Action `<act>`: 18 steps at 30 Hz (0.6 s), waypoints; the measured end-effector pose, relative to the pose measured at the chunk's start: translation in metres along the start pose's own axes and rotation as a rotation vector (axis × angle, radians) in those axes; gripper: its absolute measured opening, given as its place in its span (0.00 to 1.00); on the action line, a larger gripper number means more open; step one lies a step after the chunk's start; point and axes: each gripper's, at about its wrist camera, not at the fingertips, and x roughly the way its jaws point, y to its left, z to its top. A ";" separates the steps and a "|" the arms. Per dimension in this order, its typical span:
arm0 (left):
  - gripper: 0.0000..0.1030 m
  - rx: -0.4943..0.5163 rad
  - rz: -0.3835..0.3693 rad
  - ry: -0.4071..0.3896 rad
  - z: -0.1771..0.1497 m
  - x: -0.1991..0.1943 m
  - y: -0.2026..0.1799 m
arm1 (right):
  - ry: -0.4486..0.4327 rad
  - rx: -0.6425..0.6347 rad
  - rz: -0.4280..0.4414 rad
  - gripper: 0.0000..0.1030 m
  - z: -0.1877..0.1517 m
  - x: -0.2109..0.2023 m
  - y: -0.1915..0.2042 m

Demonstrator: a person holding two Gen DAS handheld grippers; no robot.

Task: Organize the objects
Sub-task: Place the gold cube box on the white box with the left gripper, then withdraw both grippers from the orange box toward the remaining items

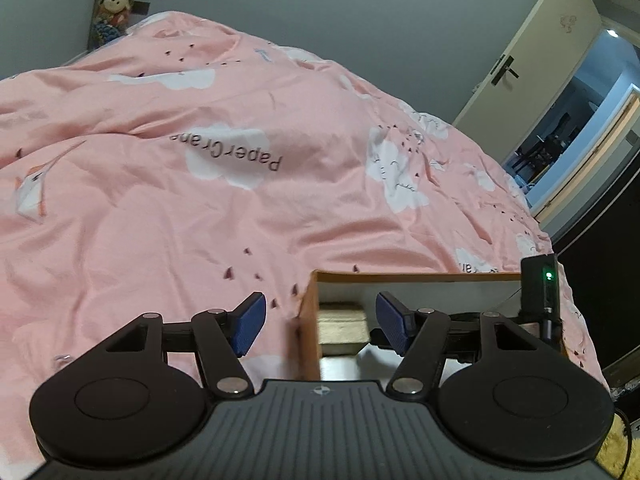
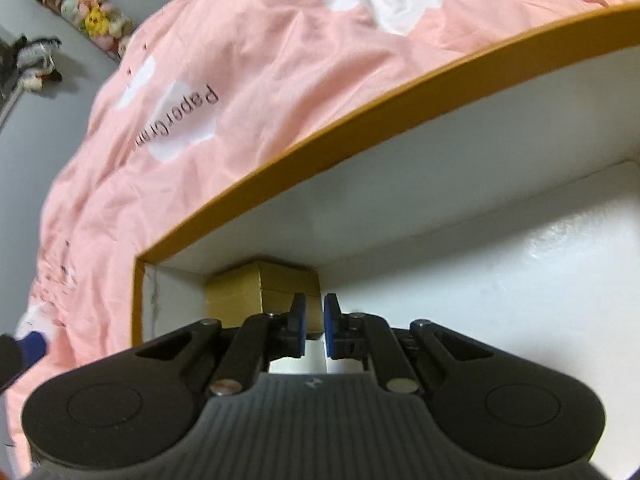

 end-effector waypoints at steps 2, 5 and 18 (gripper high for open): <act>0.71 -0.005 0.012 0.000 -0.001 -0.006 0.007 | 0.008 -0.022 0.011 0.05 -0.003 0.003 0.007; 0.69 -0.003 0.023 0.002 -0.004 -0.015 0.014 | 0.003 -0.042 -0.013 0.05 -0.006 0.004 0.016; 0.62 0.147 0.006 -0.023 -0.043 -0.088 0.027 | -0.224 -0.144 0.097 0.16 -0.090 -0.106 0.064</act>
